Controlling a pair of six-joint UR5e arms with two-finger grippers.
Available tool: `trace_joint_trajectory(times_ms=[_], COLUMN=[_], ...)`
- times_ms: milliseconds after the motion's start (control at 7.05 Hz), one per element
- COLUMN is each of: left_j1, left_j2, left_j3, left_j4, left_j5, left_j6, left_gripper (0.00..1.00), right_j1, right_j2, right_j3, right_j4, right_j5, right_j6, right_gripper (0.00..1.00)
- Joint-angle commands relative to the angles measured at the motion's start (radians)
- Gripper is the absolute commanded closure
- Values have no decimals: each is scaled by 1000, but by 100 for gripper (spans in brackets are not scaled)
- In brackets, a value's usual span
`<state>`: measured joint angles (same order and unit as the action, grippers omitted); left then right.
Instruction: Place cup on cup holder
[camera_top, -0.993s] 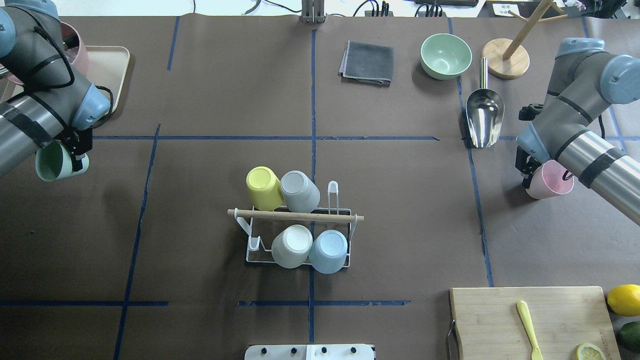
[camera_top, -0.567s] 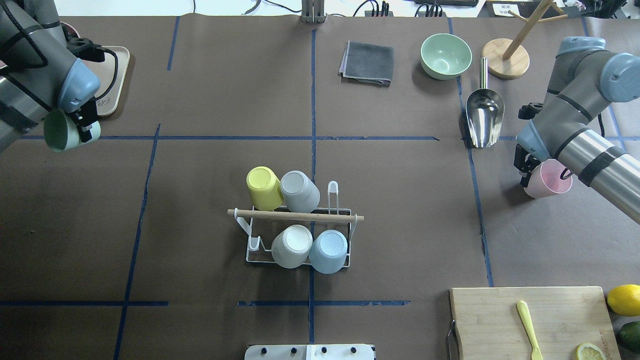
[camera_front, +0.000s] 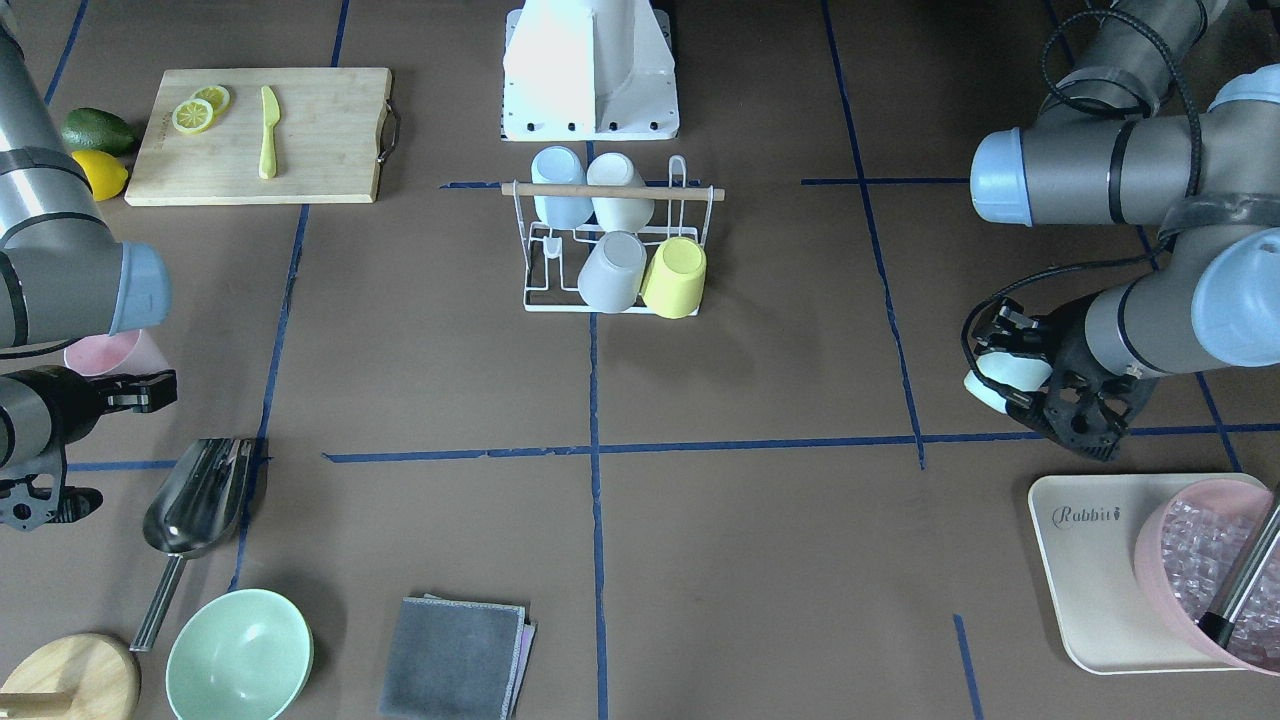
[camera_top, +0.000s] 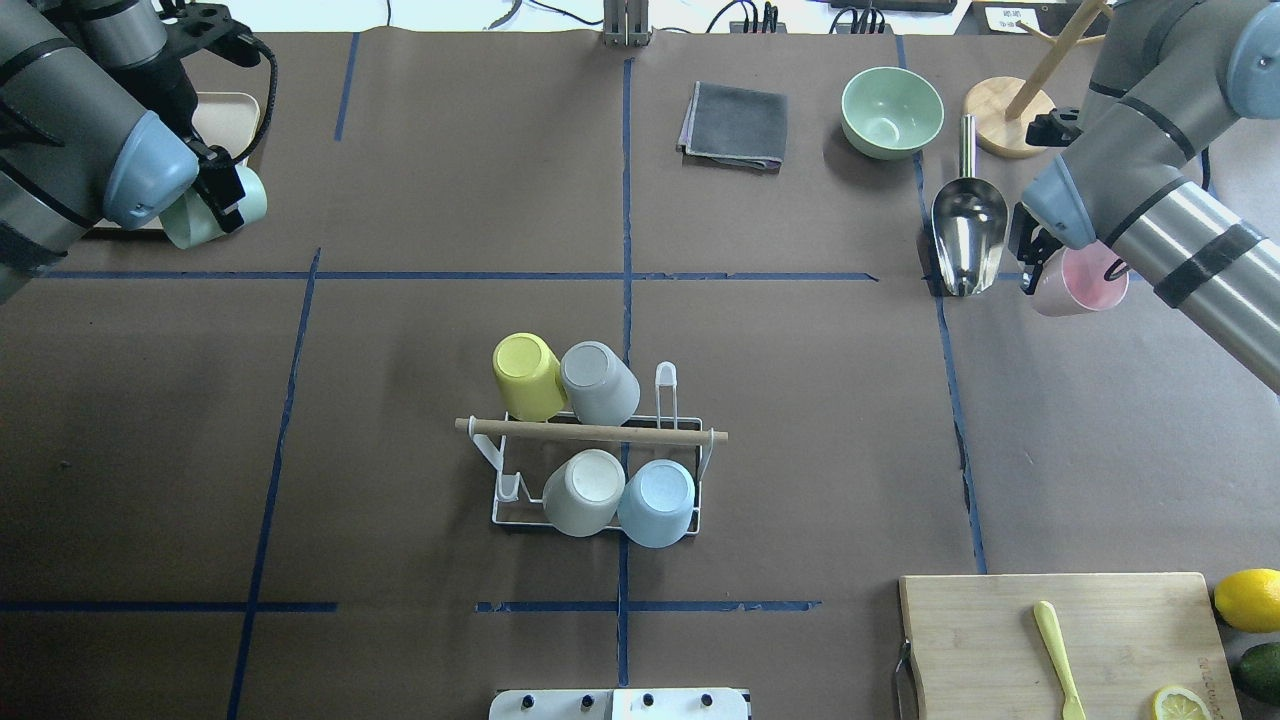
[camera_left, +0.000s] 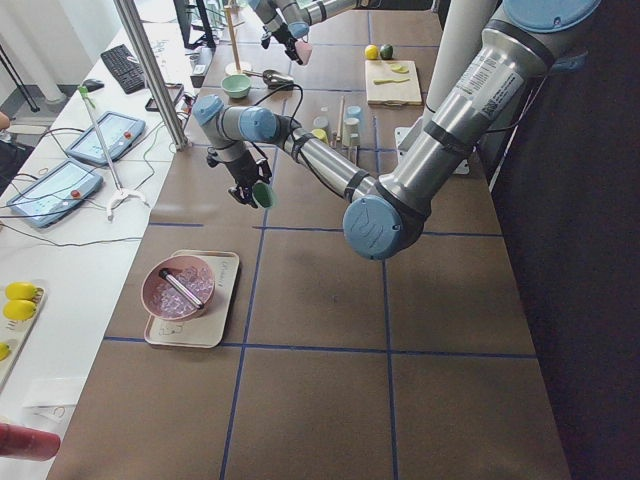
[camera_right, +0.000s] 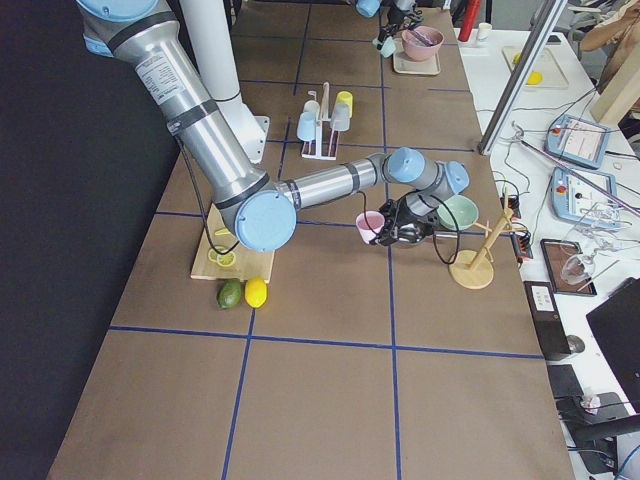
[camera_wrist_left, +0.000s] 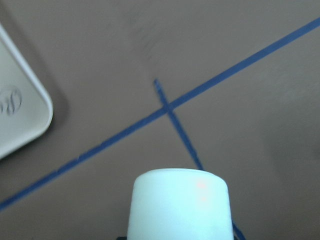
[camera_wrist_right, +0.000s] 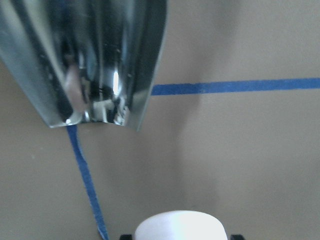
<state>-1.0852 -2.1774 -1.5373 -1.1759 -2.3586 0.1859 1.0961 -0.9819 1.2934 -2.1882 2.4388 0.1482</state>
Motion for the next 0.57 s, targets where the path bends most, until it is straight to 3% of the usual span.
trace_joint_trajectory(times_ms=[0,142,425], left_j1=[92,126,175], left_j2=[75,146,264], left_j3=[-148,-234,-323], left_j4=[-234,-401,-691], left_j5=[-2,-2,-1], left_j6=[-25,-86,-227], left_gripper=[94,94,94], right_j1=[43,47,24], right_j2=[0,-9,-9], right_j3=[184,264,315], right_j4=[31,47,175], right_j5=[-1,0,-3], right_j6=[126,129,128], right_gripper=[100,100,100])
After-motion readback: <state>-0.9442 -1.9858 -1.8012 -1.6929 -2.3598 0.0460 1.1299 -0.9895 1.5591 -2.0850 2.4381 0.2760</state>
